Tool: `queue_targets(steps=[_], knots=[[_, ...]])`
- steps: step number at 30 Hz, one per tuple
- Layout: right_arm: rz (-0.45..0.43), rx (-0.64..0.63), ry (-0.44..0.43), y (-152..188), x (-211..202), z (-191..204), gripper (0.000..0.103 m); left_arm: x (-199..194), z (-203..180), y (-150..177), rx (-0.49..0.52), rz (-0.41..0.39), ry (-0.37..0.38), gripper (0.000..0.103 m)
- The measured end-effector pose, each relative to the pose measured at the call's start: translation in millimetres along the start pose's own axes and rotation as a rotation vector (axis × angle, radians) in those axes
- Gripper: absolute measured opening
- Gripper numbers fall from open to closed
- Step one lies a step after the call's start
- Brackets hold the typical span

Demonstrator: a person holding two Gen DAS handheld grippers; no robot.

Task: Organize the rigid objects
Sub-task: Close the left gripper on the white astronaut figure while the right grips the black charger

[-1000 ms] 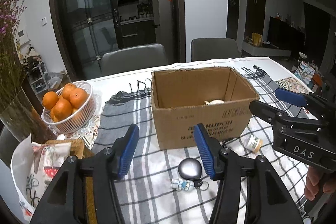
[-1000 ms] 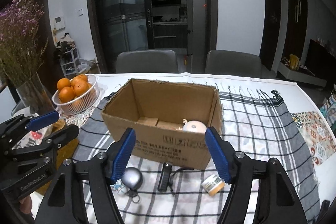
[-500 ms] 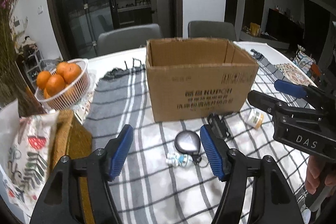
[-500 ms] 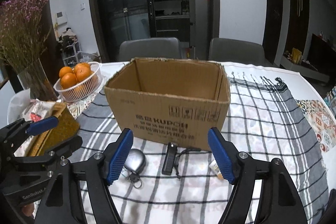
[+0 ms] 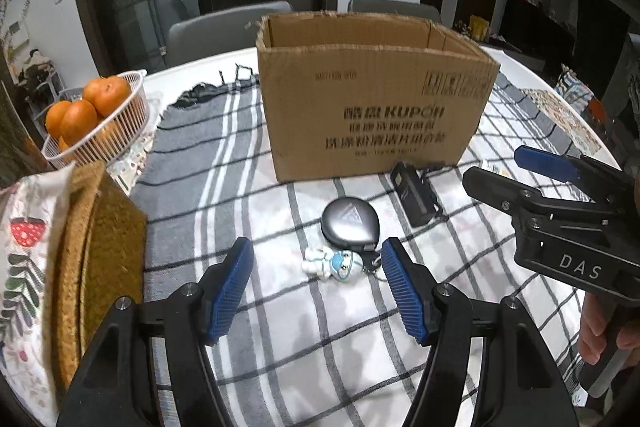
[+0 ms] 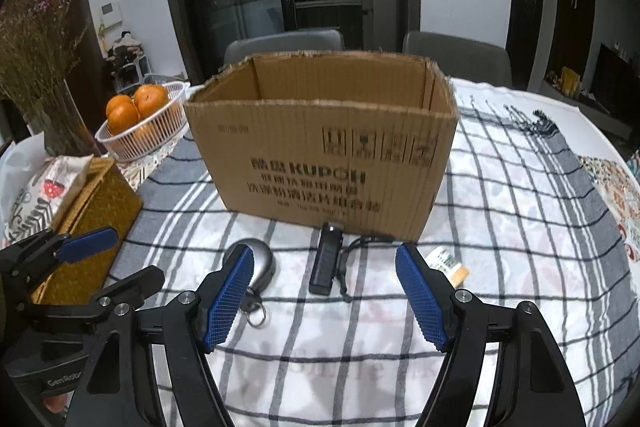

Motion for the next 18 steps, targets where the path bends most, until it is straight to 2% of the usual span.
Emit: queue_targets(steps=[18], knots=[[0.103,0.037,-0.005,35,41,-12,0.074,46,-5,25,0.013,0.096,0.073,0.066]])
Point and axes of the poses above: each gripper's, at about its wrist camera, not at the fingertips, and x roughly the way its jaws point, z to its left, y to its underside, the point moved 2 cm from there along x, roughly the way its jaws point, and after that the axes turned 12 degrees about -z, right-handed, at the moved point
